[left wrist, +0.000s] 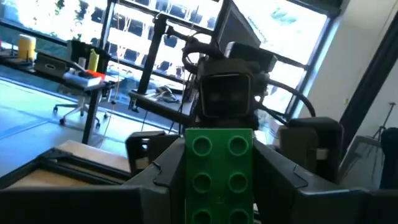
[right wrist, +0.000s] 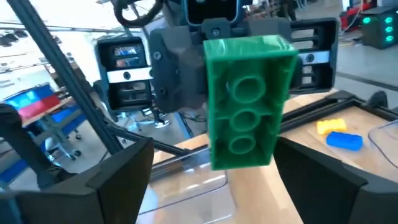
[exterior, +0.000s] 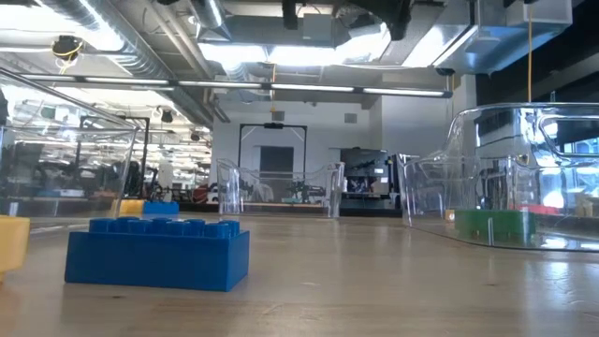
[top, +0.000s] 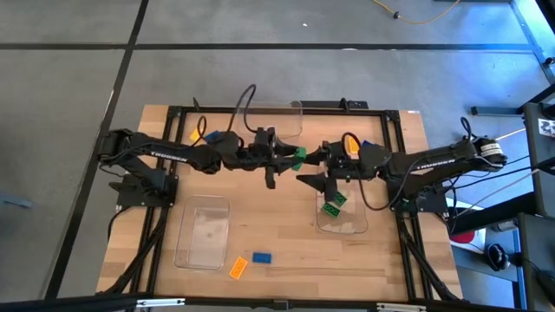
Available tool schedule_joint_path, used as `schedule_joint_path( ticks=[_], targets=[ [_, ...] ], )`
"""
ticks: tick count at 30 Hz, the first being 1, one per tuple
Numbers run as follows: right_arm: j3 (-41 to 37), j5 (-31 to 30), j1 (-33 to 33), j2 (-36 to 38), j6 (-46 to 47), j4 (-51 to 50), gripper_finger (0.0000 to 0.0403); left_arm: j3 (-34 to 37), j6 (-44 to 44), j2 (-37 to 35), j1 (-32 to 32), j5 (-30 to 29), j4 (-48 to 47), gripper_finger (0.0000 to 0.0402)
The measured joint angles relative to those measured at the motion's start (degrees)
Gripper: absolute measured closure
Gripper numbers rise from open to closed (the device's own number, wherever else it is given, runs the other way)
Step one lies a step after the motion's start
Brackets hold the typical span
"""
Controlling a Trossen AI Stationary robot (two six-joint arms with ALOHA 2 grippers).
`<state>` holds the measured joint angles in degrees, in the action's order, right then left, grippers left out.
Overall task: Sort & place blocks by color
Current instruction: Put the green block into the bottom right transparent bin
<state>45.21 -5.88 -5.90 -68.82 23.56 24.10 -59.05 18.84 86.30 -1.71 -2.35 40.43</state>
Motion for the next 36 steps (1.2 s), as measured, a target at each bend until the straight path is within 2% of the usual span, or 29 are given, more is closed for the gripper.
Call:
schedule_joint_path(
  ticks=[5, 9, 17, 22, 26, 31, 34, 36],
  targets=[
    [0.00, -5.07, 0.49, -0.54, 0.04, -0.24, 0.0078, 0.00, 1.86, 0.00, 0.41, 1.57, 1.43, 0.0275],
    [0.00, -3.83, 0.82, -1.50, 1.54, 0.89, 0.0084, 0.00, 1.88, 0.00, 1.73, 1.68, 1.59, 0.0275],
    [0.00, 0.63, 0.84, -5.05, 2.01, 11.43, 0.0085, 0.00, 2.01, 0.00, 2.42, 2.49, 2.58, 0.0275],
    [0.00, 0.85, 0.82, -5.88, 4.56, 10.99, 0.0094, 0.00, 1.60, 0.00, 2.35, 2.81, 2.22, 0.0275],
    [0.00, 0.99, 0.82, -5.88, 4.76, 10.91, 0.0138, 0.00, 1.63, 0.00, 1.95, 3.39, 2.11, 0.0275],
    [0.00, 1.15, 0.74, -5.74, 4.14, 10.84, 0.0261, 0.03, 2.26, 0.00, 1.94, 2.46, 1.42, 0.0275],
    [0.00, 1.08, 0.80, -5.68, 3.67, 10.75, 0.0260, 0.05, 2.63, 0.00, 1.69, 2.27, 1.46, 0.0275],
    [0.00, 1.65, 0.80, -5.61, 3.44, 10.72, 0.0260, 0.04, 3.53, 0.00, 1.22, 3.08, 1.28, 0.0261]
  ],
)
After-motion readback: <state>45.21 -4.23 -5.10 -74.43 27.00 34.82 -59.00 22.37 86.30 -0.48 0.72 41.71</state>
